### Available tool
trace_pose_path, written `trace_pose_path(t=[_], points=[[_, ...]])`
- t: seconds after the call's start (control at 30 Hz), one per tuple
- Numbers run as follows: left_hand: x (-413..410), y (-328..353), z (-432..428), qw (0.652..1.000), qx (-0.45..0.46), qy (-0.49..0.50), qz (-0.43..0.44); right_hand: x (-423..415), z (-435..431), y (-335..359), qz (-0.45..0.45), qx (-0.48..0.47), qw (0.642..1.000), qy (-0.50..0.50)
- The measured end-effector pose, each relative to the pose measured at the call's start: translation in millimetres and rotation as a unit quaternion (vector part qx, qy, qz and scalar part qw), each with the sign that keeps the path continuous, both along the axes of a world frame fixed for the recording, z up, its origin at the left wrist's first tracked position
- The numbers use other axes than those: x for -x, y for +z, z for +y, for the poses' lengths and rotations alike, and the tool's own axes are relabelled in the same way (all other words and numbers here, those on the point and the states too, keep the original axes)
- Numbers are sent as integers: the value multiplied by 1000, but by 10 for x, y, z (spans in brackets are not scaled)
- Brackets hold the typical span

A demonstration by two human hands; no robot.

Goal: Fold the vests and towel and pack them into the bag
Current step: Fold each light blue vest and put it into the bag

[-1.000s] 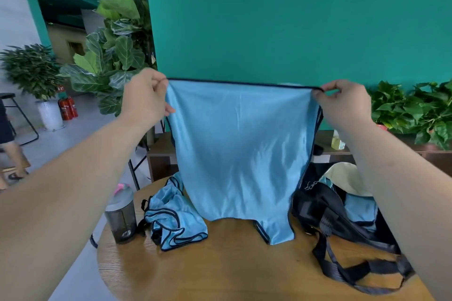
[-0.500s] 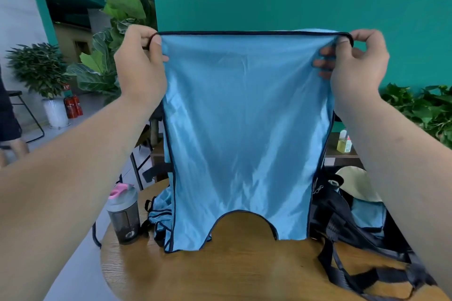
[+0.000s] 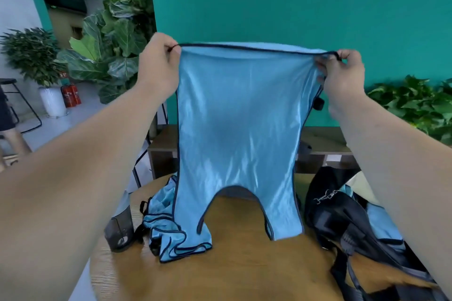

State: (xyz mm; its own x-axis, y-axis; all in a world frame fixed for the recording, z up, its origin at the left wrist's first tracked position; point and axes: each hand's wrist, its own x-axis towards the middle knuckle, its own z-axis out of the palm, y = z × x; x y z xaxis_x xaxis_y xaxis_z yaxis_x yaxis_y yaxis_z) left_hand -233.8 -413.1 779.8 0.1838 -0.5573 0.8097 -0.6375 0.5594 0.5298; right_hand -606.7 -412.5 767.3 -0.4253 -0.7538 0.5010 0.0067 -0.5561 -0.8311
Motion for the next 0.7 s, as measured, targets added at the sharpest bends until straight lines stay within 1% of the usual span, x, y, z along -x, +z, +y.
trace_pose_path(t=[0.07,0.2,0.3,0.37,0.47,0.53,0.6,0.7], points=[[36,91,6,999,37,-3,3,-31,-16,75,-18,38,999,-7],[56,137,49,996,87,-10,12,-71,43,115,-32,73,997,-21],[92,-42,165,996,90,-7,13,-101,166,3,-61,84,994,-30],[155,-314,321,996,88,10,3,-148,296,-161,-85,77,992,-43],[235,-959,587,997,56,47,22,-200,524,-648,-98,30,991,-83],[303,-1449,806,997,14,64,48,-243,701,-1068,-82,-10,990,-118],[381,-1896,1048,993,-46,77,72,-321,930,-1469,-47,-55,984,-165],[479,-2512,1411,985,-113,116,65,-374,1318,-2076,24,-142,963,-226]])
